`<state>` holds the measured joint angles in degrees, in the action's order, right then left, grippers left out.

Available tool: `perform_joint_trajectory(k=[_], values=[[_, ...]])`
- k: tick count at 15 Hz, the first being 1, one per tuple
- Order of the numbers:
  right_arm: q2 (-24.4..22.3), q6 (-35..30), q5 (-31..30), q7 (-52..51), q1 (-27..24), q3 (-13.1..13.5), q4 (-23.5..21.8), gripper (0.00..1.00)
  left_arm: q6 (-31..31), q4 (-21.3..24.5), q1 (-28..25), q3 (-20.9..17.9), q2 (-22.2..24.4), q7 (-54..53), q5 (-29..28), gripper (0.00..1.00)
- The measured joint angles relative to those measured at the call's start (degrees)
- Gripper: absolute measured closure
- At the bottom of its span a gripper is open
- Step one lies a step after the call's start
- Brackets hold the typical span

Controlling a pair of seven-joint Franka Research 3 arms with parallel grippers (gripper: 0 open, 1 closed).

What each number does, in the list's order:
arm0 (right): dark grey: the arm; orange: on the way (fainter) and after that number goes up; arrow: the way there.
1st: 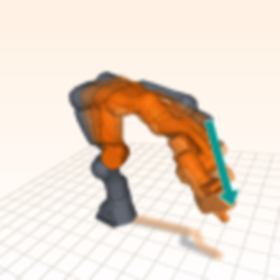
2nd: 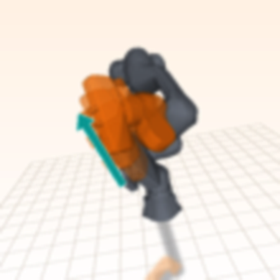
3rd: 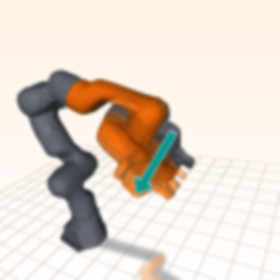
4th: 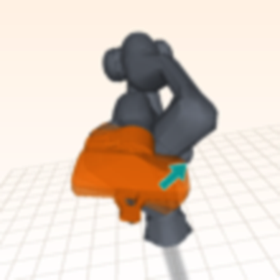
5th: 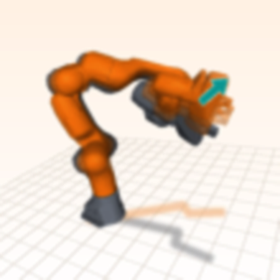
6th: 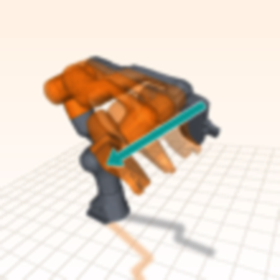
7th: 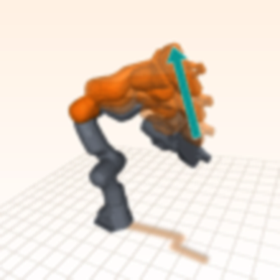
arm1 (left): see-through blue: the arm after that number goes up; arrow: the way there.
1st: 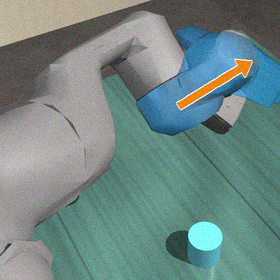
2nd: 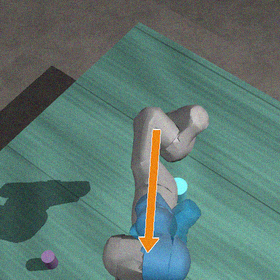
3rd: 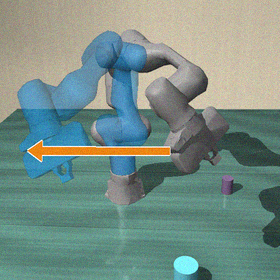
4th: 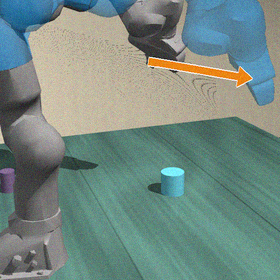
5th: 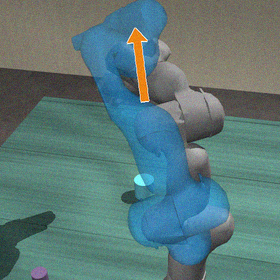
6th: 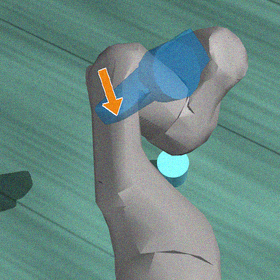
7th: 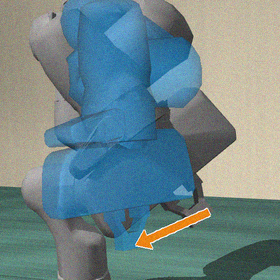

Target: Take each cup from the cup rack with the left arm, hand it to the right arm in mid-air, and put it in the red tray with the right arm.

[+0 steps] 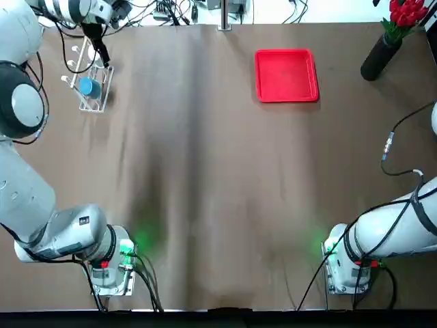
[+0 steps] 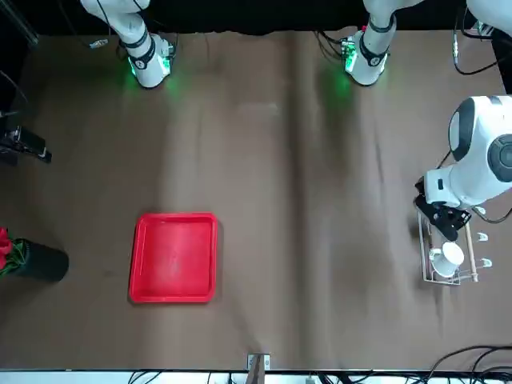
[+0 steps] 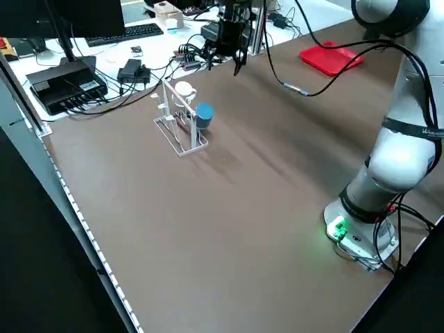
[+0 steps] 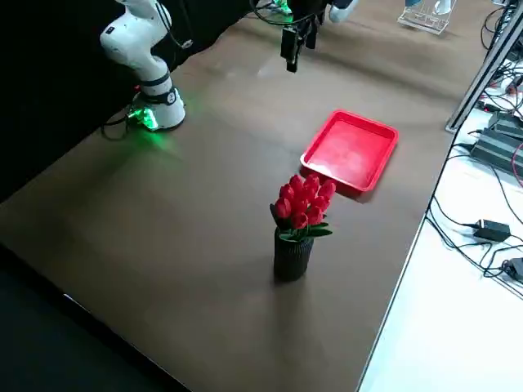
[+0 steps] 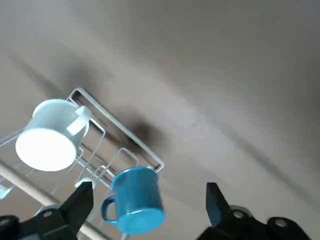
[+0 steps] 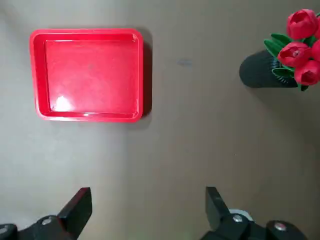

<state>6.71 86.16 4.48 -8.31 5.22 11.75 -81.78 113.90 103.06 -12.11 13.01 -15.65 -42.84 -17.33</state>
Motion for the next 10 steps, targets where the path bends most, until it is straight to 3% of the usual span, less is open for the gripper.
perform_joint_trajectory(k=[3,6,10], values=[[0.0,0.0,0.0,0.0,0.6,-0.2,0.0,0.00,5.6,4.6,-2.6,0.0,0.1,-1.4,-2.0,0.00],[0.0,0.6,0.0,0.0,0.1,0.0,0.0,0.00,15.3,11.3,-5.8,0.0,0.7,-2.9,-3.7,0.00],[0.0,0.6,0.0,0.0,-0.4,0.2,0.0,0.00,20.8,16.6,-7.7,0.0,2.3,-2.9,-5.9,0.00]])
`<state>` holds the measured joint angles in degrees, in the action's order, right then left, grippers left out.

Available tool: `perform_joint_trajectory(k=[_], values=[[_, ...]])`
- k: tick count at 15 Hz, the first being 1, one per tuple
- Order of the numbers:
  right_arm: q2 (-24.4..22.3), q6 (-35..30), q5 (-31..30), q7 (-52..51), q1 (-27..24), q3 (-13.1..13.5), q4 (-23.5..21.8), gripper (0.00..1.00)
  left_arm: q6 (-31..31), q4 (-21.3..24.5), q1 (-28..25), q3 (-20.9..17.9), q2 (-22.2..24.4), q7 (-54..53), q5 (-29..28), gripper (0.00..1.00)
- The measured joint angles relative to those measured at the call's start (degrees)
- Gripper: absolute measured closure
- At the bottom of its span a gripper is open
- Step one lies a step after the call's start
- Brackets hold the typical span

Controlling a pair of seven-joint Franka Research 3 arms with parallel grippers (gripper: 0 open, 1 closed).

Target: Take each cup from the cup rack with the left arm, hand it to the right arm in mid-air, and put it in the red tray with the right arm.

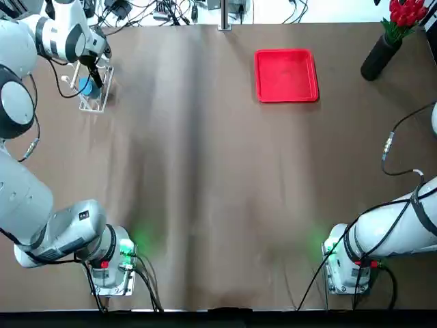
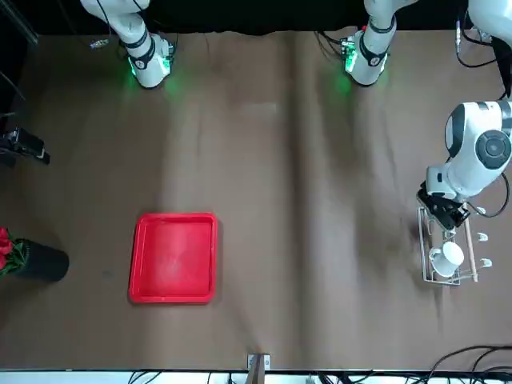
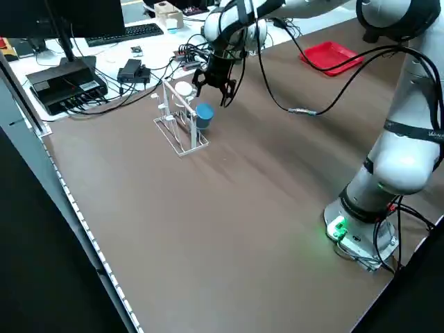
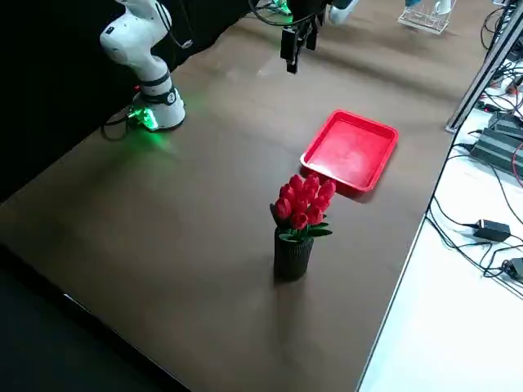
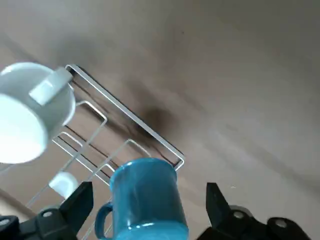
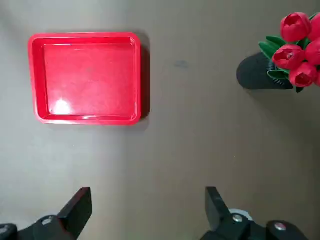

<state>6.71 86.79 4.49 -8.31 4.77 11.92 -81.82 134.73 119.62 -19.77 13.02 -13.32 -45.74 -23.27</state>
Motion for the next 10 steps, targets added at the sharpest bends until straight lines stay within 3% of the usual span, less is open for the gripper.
perform_joint_trajectory(k=[10], values=[[0.0,0.1,0.0,0.0,0.5,0.0,-0.5,0.00,4.6,5.1,-2.8,0.0,2.1,0.0,-4.2,0.00]])
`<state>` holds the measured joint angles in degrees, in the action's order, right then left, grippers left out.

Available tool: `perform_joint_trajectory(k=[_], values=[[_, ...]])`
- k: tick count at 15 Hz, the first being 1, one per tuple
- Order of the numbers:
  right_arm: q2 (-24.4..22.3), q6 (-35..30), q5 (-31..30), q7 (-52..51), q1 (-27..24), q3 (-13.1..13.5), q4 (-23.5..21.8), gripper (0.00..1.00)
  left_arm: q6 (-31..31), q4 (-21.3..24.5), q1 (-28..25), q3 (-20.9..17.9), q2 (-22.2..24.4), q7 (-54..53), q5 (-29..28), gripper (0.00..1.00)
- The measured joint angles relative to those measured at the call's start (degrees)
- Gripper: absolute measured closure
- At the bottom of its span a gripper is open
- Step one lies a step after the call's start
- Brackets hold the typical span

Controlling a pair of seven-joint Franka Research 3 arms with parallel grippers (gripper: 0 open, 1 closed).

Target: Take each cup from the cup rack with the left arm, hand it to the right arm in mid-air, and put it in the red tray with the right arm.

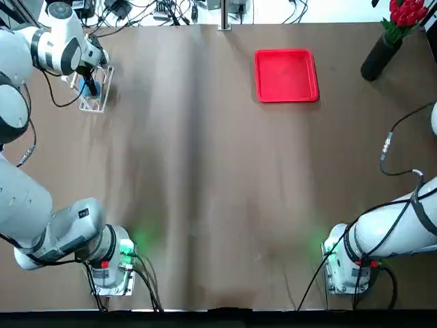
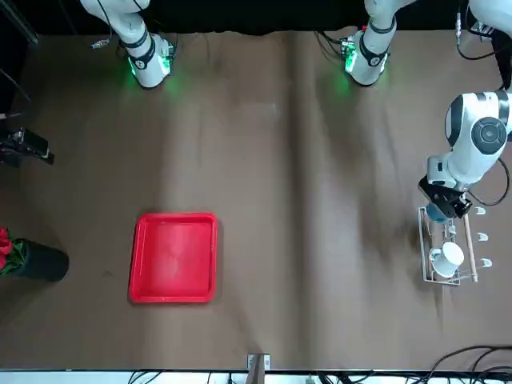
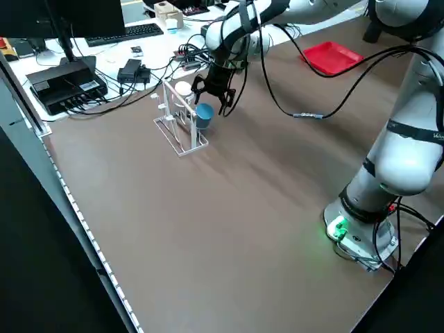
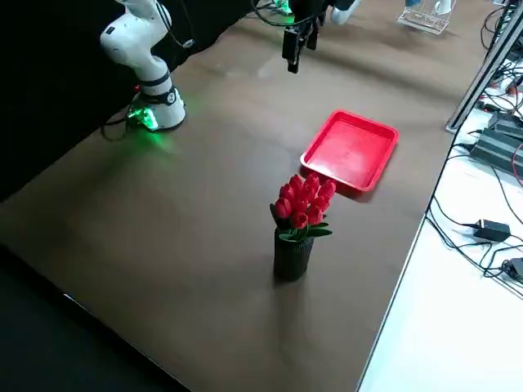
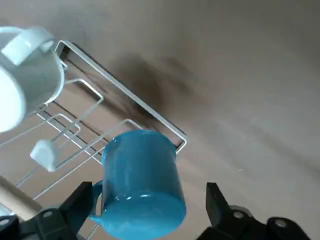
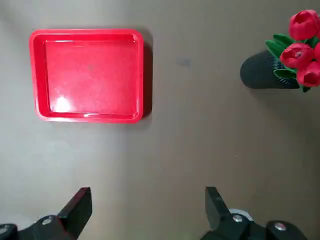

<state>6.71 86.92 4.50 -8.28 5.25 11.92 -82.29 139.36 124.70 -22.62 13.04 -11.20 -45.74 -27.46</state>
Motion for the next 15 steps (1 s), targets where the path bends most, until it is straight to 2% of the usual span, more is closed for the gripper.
perform_joint_trajectory(k=[11,15], values=[[0.0,0.5,-0.1,1.0,0.4,-0.1,0.0,0.00,1.3,1.6,-1.4,0.0,-0.3,0.0,-2.6,0.00],[0.0,1.1,-0.1,1.0,0.3,0.0,0.0,0.00,1.4,1.6,-1.4,0.0,-0.7,-0.1,-3.4,0.04]])
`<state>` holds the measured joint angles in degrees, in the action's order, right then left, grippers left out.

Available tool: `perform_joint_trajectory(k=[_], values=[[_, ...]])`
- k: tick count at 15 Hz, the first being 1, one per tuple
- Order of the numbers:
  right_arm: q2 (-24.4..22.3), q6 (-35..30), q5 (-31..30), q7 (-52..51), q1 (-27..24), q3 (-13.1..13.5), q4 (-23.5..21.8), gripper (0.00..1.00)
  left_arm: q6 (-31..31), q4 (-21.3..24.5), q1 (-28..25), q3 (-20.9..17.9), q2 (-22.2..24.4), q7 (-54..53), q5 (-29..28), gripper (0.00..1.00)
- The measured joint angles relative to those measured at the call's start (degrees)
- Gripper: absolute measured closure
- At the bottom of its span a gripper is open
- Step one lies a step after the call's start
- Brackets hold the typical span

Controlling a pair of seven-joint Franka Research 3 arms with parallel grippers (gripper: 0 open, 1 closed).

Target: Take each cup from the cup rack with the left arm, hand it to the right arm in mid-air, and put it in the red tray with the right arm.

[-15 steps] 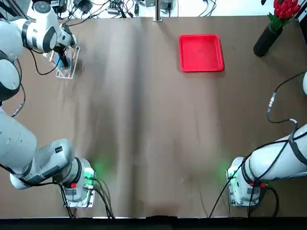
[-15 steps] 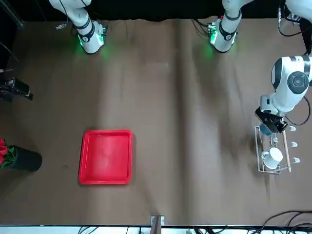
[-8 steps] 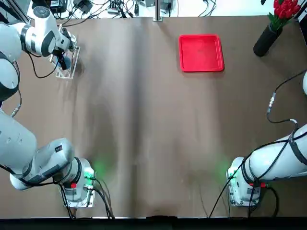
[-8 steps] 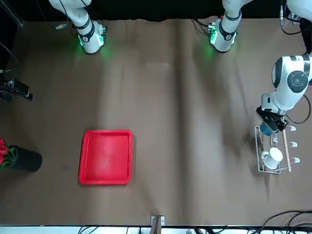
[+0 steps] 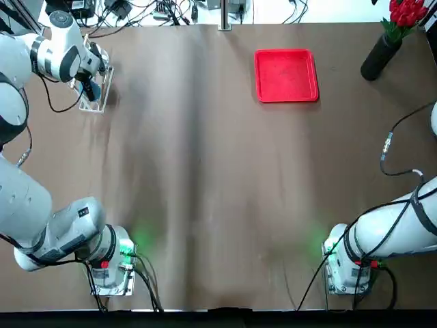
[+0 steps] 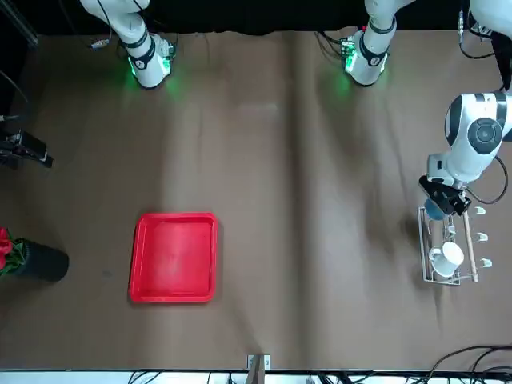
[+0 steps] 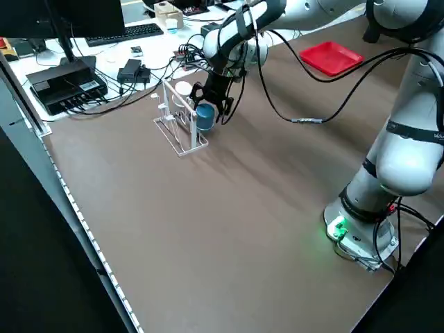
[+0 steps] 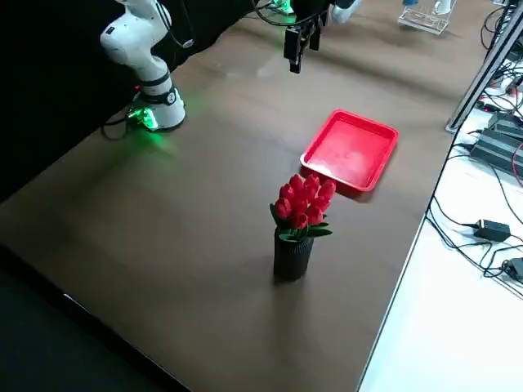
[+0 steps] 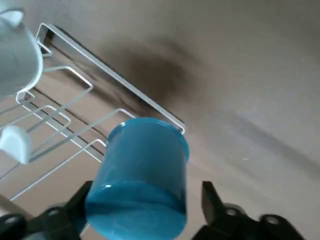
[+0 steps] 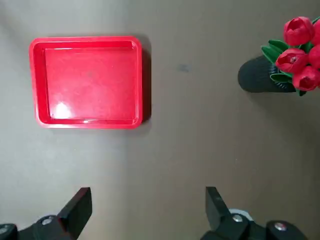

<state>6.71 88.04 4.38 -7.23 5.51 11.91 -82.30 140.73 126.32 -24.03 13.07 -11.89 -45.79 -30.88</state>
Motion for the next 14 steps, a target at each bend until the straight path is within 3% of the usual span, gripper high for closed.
perform_joint_trajectory(k=[1,2,8,14], values=[[0.0,0.0,0.0,0.0,0.0,0.0,0.0,0.00,0.4,-0.1,0.0,0.0,0.0,0.0,-0.3,0.22],[0.0,-0.1,0.0,0.1,0.1,0.0,0.0,0.00,0.4,-0.1,0.0,0.0,0.0,0.0,-0.3,0.25],[0.0,-0.6,0.0,0.6,0.3,-0.1,0.0,0.00,0.1,-1.6,0.0,0.2,0.0,0.0,-0.3,0.25],[0.0,0.0,0.0,0.6,0.2,-0.1,0.0,0.00,-7.9,-7.5,0.0,3.4,2.1,0.4,-0.3,0.25]])
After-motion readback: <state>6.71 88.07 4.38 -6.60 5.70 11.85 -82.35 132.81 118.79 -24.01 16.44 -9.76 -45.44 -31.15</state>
